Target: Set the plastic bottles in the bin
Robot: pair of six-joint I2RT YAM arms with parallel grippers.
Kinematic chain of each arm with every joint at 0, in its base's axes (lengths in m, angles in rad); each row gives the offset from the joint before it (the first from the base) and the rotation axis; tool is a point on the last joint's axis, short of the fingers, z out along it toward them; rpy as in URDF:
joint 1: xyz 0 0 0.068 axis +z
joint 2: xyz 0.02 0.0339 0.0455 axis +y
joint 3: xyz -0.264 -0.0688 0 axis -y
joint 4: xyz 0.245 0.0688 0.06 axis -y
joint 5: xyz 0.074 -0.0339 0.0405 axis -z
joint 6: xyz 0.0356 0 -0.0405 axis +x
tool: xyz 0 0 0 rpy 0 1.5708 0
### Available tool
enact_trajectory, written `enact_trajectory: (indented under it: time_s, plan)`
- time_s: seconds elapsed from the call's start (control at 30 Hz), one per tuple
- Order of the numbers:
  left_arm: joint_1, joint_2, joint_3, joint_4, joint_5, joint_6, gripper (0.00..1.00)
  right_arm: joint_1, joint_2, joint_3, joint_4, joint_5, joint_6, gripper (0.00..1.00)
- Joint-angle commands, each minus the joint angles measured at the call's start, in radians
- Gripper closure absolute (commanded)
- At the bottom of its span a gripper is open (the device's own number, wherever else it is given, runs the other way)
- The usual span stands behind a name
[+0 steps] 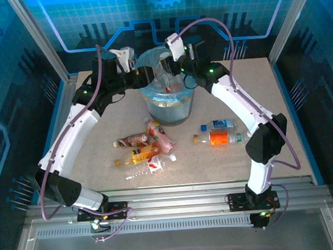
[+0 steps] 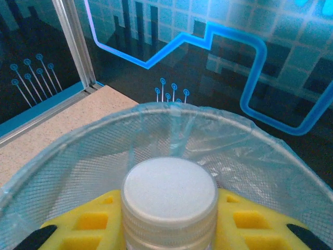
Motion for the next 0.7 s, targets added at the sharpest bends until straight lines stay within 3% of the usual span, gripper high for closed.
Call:
enact_trajectory:
  time_s: [0.0, 0.67]
  plan:
    - [0.011, 0.001, -0.034, 0.006, 0.036, -0.022, 0.29, -0.016, 0.028, -0.011, 0.023, -0.024, 0.027, 0.71]
    - [0.011, 0.007, -0.048, 0.002, 0.056, -0.021, 0.26, -0.019, 0.06, 0.004, 0.002, -0.012, 0.03, 0.5]
